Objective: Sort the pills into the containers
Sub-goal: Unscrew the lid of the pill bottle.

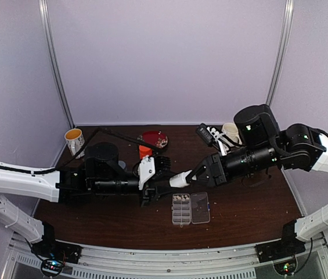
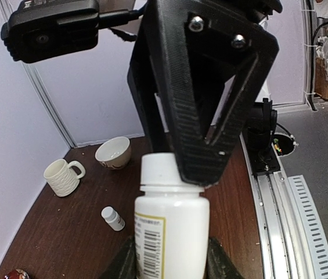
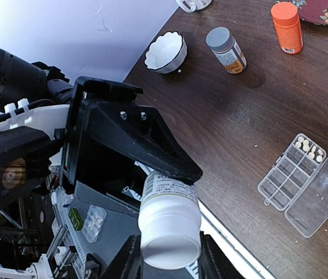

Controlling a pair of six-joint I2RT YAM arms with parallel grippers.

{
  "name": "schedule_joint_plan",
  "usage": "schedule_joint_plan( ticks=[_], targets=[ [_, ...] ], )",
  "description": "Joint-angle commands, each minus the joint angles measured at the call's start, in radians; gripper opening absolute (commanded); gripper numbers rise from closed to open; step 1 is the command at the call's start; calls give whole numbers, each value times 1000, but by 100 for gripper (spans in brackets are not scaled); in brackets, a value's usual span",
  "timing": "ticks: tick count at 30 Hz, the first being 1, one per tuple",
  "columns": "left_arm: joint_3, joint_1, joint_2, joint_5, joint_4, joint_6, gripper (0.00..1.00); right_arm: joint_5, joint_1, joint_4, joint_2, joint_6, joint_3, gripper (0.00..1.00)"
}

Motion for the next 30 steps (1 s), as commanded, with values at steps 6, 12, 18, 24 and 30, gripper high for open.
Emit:
schedule_joint_plan(
  ticks=[6, 12, 18, 24, 30],
  targets=[
    [28, 0, 2, -3, 22, 7, 17, -10, 3, -6, 33, -33, 58, 27],
    [25, 0, 2, 10, 33, -2, 17, -42, 2, -22, 58, -194, 89, 9],
    [8, 0, 0, 45, 84, -38, 17, -65, 3, 7, 56, -768, 75, 13],
    [-16, 1, -10, 65, 120, -80, 15, -210, 3, -20, 31, -1557, 48, 0],
    [-29, 0, -10, 101, 147, -124, 15, -136, 3, 129, -7, -2023, -55, 0]
  ],
)
